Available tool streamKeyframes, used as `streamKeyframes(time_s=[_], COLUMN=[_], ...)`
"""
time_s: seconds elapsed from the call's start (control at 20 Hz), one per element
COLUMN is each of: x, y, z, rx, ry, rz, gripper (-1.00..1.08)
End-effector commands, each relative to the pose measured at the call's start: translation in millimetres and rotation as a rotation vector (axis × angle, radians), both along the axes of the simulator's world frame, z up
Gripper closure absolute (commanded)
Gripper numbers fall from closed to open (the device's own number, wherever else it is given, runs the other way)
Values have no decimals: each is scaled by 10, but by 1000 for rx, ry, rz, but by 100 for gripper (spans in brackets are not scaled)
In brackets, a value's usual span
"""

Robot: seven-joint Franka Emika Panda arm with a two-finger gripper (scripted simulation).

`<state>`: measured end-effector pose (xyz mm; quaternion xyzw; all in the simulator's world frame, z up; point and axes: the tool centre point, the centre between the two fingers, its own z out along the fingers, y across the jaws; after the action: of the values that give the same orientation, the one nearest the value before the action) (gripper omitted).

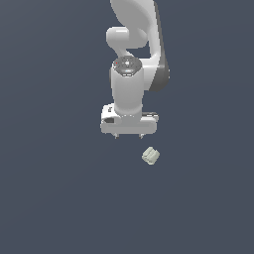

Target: Pick up the object and move it to a goal position.

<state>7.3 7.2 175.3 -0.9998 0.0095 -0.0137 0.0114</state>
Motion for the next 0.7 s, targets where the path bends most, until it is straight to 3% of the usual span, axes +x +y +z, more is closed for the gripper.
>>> streamKeyframes(time_s=[0.0, 0.4, 0.65], x=[0, -118, -117], y=[0, 212, 216], z=[0, -188, -192], rx=[0, 20, 20], ry=[0, 51, 52], rz=[0, -8, -10], gripper=[-92, -92, -92])
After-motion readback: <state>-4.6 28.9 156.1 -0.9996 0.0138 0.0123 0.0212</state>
